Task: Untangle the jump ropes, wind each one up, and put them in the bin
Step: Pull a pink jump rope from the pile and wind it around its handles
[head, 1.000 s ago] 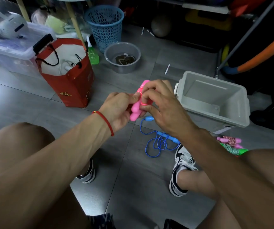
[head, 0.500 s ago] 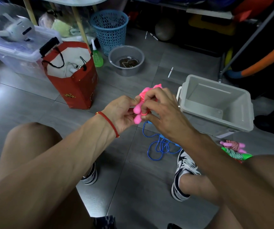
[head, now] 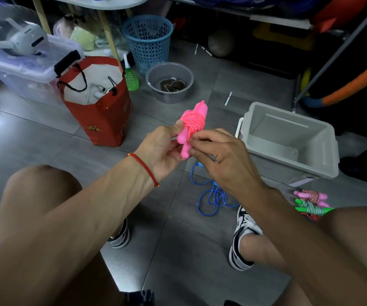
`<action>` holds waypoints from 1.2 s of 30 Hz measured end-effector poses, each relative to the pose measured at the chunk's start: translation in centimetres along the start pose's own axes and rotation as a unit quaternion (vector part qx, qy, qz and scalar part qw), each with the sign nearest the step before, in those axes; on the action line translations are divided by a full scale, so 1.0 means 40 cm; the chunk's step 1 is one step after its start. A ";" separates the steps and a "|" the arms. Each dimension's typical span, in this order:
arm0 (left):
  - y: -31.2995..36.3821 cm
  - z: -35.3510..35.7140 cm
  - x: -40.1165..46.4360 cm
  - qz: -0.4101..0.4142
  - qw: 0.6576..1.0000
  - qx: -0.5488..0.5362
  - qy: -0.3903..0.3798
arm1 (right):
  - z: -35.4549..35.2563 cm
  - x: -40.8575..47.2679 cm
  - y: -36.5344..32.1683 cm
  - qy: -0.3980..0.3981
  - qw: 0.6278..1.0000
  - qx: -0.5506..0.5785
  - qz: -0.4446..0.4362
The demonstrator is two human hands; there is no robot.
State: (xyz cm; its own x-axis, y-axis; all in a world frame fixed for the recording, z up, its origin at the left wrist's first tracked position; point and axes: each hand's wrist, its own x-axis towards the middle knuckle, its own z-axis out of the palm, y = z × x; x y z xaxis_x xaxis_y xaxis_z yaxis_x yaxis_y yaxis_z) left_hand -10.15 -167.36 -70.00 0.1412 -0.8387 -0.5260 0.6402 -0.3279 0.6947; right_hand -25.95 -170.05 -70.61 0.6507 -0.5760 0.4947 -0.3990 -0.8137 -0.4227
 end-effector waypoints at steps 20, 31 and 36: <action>-0.032 0.038 -0.017 0.125 0.988 0.076 -0.049 | -0.014 0.017 -0.032 0.106 0.887 0.292 0.341; -0.022 0.043 -0.028 0.176 0.978 0.093 -0.058 | -0.015 0.034 -0.020 0.060 0.877 0.256 0.402; -0.028 0.039 -0.025 0.175 0.978 0.099 -0.059 | -0.017 0.040 0.001 0.046 0.869 0.263 0.417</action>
State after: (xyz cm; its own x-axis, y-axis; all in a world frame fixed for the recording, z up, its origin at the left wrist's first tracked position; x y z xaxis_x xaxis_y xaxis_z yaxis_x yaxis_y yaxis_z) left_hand -12.20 -166.84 -69.49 0.2300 -0.9551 -0.1868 0.4087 -0.0794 0.9092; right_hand -25.36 -171.05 -69.32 0.2127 -0.9718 -0.1016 -0.3397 0.0240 -0.9402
